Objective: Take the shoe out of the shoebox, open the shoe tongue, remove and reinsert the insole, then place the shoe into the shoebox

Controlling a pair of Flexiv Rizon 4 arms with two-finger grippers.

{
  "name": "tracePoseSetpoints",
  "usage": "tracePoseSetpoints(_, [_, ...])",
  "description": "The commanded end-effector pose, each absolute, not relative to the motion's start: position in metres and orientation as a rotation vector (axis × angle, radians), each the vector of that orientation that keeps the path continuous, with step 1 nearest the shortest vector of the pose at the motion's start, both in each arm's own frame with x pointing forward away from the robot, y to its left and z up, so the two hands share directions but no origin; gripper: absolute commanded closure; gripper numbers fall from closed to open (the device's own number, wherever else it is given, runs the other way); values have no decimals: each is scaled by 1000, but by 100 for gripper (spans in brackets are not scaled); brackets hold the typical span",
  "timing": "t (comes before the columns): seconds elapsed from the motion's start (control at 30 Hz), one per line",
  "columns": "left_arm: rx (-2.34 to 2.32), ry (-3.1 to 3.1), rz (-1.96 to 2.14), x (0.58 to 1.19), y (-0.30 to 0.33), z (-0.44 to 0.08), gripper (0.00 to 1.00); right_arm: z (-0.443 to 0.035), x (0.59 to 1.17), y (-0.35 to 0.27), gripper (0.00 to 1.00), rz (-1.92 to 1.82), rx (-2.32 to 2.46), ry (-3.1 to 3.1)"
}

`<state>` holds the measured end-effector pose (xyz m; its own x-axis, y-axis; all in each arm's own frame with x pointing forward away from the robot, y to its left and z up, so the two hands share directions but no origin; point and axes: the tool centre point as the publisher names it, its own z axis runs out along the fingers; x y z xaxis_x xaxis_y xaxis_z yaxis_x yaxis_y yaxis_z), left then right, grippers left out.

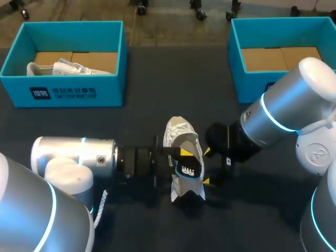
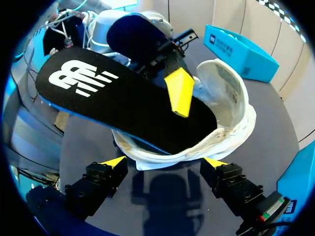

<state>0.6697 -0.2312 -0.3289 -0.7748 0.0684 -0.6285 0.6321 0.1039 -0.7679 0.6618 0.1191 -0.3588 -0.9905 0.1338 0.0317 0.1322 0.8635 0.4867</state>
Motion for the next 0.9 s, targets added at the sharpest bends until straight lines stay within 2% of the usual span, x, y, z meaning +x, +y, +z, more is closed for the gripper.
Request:
tracePoseSetpoints(0.03, [688, 1939, -1716, 661, -225, -322, 69, -360, 661, 119, 0, 793, 216, 3027])
tracePoseSetpoints(0.1, [702, 1928, -1720, 658, -227, -320, 71, -360, 661, 119, 0, 793, 216, 3027])
tracePoseSetpoints(0.13, [710, 1923, -1721, 657, -229, -319, 76, -360, 661, 119, 0, 793, 216, 3027])
tracePoseSetpoints(0.17, [720, 1917, -1718, 656, -230, -319, 84, -360, 661, 119, 0, 793, 216, 3027])
tracePoseSetpoints(0.2, [728, 1908, -1712, 655, -232, -320, 100, -360, 661, 119, 0, 793, 216, 3027])
tracePoseSetpoints(0.6, [794, 1842, -1554, 673, -241, -349, 100, -360, 661, 119, 0, 793, 216, 3027])
tracePoseSetpoints(0.9, [750, 1862, -1513, 686, -239, -348, 100, -360, 661, 119, 0, 793, 216, 3027])
